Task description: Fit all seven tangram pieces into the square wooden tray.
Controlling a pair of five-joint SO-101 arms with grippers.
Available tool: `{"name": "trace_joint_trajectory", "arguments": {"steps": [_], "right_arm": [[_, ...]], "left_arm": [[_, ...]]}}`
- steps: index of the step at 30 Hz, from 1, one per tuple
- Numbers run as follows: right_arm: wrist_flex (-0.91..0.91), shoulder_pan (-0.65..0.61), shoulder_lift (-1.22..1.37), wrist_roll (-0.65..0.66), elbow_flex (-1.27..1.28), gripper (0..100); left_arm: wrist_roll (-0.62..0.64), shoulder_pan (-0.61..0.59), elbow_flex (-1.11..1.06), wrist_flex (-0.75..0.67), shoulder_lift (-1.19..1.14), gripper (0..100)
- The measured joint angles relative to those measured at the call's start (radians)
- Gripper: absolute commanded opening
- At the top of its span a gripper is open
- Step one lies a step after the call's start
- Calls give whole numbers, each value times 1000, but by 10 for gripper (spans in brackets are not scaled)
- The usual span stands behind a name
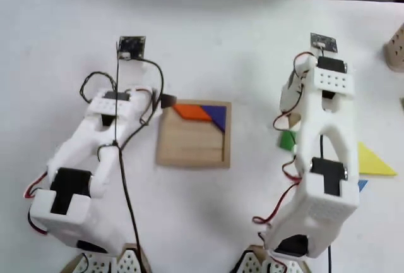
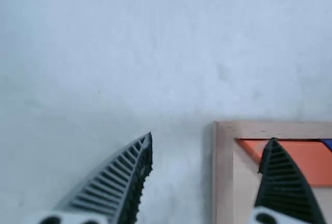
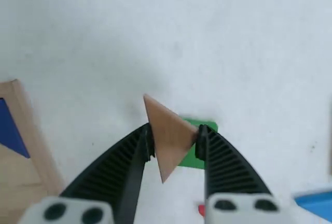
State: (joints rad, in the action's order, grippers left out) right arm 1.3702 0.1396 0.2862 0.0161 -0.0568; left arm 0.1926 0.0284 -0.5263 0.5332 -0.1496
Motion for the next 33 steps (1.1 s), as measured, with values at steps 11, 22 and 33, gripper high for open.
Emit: {"name": "trace_joint_trajectory", "arguments": {"steps": [11, 22, 33], "right_arm": [[11, -229, -341, -132, 279, 84], [-210, -496, -330, -253, 470, 84], [-328, -623, -161, -262, 468, 248]], "left_arm": [[0, 0, 0, 0, 0, 330], [0, 0, 0, 0, 0, 331], [0, 0, 0, 0, 0, 331]]}}
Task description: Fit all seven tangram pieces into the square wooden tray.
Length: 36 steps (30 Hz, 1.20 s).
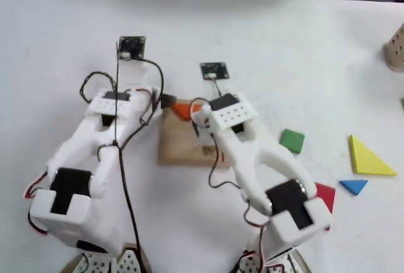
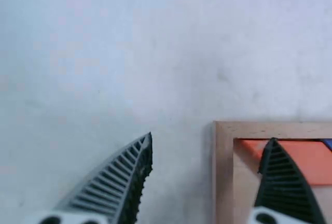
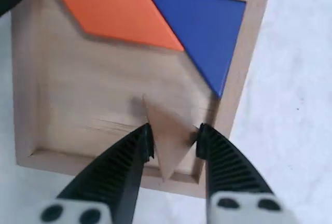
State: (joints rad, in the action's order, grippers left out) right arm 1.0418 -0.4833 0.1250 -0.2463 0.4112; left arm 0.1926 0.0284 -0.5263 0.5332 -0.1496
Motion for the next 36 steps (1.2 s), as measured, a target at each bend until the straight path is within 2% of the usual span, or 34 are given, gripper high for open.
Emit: {"name": "trace_joint_trajectory", "arguments": {"steps": [4, 9, 13, 17, 19, 22, 26, 30, 36], "right_arm": [[5, -9, 66, 3, -55, 259], [172, 6, 74, 48, -163, 216], [285, 95, 40, 74, -204, 164], [301, 224, -66, 146, -195, 71], [293, 290, -107, 166, -160, 22], [215, 361, -129, 173, -78, 26], [150, 410, -132, 173, -60, 27], [143, 423, -132, 173, -60, 29], [143, 422, -132, 173, -60, 30]], "left_arm": [[0, 0, 0, 0, 0, 331], [0, 5, 0, 0, 0, 329], [0, 5, 0, 6, 0, 328], [0, 5, 0, 51, 0, 325], [0, 12, 0, 97, 6, 288], [0, 48, -2, 166, 57, 174], [0, 163, -71, 195, 186, 17], [-17, 330, -178, 161, 301, 23], [-60, 562, -353, -109, 322, 22]]}}
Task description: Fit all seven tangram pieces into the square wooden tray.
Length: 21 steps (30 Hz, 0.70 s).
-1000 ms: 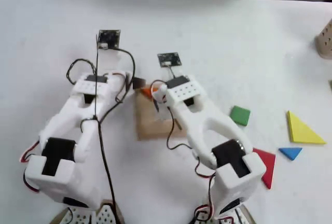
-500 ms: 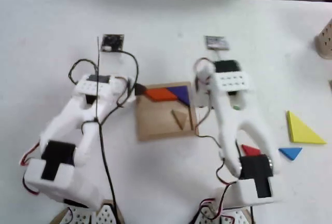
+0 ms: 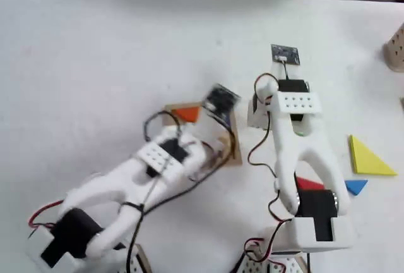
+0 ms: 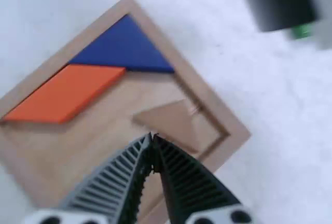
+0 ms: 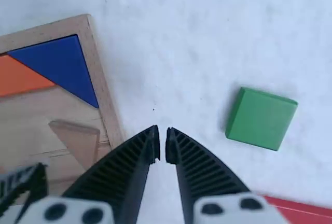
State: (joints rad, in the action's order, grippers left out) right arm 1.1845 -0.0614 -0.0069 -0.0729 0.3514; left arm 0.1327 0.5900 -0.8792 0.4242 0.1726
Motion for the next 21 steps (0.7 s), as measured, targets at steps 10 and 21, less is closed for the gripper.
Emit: {"name": "trace_joint_trajectory", "arguments": {"steps": [10, 21], "right_arm": [[-3, 5, 0, 2, 0, 31], [-40, 5, 0, 2, 26, 31]], "left_arm": [[15, 34, 207, 58, -261, 22], [17, 32, 235, 160, -272, 23]]}}
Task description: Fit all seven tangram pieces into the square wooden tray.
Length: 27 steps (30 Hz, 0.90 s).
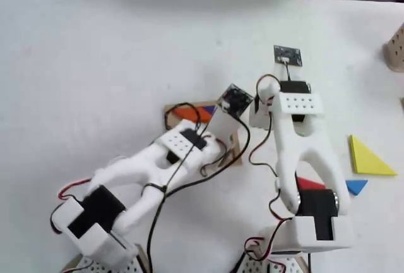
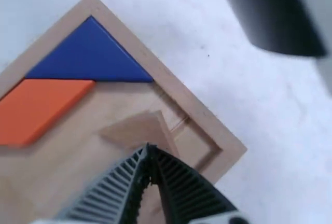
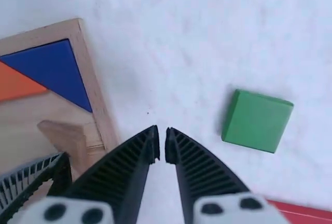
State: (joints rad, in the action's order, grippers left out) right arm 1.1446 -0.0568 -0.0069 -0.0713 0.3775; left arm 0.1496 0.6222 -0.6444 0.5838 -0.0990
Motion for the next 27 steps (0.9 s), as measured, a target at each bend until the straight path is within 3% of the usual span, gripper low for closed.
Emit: {"name": "trace_joint_trajectory", "arguments": {"steps": [5, 14, 17, 20, 23, 27], "right_arm": [[-17, -8, 0, 0, 6, 31], [-20, -6, 0, 0, 6, 31], [-20, -5, 0, 0, 6, 31], [-20, -5, 0, 0, 6, 31], [-20, -6, 0, 0, 6, 31], [-20, -2, 0, 0, 6, 31]], "left_arm": [[0, -52, 11, 72, -2, 23], [0, -77, -17, 68, 114, 23], [0, -35, -120, -51, 192, 23], [11, 28, -252, -267, 209, 23], [97, 84, -290, -460, 198, 23], [147, 120, -253, -531, 106, 23]]}}
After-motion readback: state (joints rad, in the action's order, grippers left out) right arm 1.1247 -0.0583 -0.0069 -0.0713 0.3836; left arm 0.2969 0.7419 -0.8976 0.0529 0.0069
